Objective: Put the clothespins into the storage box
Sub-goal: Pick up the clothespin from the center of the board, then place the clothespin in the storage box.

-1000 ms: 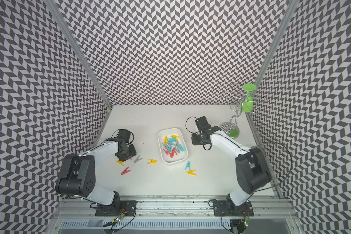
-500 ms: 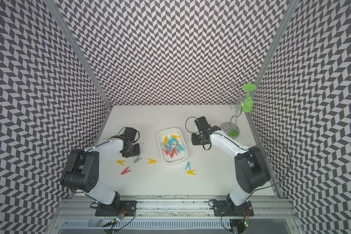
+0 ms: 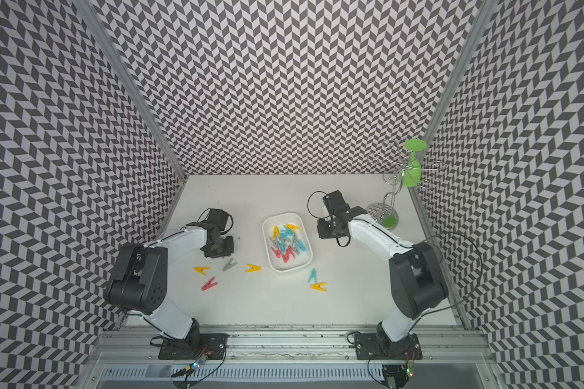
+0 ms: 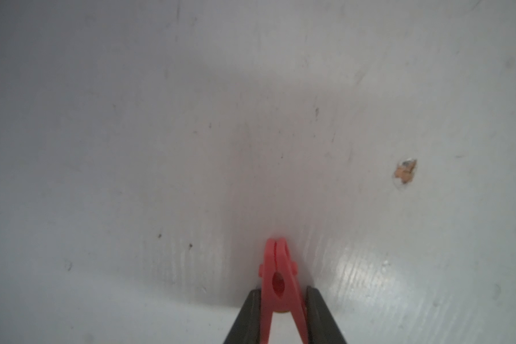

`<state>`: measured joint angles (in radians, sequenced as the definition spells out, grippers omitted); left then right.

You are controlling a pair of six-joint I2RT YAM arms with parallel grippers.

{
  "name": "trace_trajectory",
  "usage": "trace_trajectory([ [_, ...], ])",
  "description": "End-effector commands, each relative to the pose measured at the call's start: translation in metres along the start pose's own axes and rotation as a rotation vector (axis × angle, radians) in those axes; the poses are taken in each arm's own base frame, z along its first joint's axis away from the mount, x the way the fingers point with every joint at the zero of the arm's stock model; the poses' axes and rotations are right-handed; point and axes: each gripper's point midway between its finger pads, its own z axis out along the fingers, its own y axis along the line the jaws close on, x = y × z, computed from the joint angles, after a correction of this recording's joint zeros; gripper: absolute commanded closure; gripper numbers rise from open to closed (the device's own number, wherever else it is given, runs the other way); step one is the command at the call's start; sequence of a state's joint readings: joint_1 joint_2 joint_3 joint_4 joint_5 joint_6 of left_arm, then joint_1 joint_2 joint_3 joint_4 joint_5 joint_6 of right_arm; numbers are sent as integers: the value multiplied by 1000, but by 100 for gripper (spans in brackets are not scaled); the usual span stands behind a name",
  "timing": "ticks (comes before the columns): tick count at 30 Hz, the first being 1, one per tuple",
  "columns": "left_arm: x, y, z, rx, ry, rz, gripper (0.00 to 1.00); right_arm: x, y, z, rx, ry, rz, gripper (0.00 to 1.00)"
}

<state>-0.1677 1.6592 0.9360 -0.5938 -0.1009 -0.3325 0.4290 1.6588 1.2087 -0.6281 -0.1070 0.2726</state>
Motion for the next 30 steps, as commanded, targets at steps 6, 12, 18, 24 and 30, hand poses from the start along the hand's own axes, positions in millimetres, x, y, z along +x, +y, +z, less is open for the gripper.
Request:
trace_trajectory([
  [6,-22,-9,-13,8,-61,7,79,-10,3,-1,-11,-19,-6,68],
  [12,-46,-52,-59,85,-139,63,79,-11,1,-2,-2,-26,3,68],
  [18,-52,-148,-119,251,-216,194,77,-10,-1,2,6,-22,16,68],
  [24,-45,-210,-116,311,-206,271,77,-9,-3,2,14,-30,32,68],
  [30,-51,-241,-85,301,-181,304,77,-6,-5,1,17,-27,40,68],
])
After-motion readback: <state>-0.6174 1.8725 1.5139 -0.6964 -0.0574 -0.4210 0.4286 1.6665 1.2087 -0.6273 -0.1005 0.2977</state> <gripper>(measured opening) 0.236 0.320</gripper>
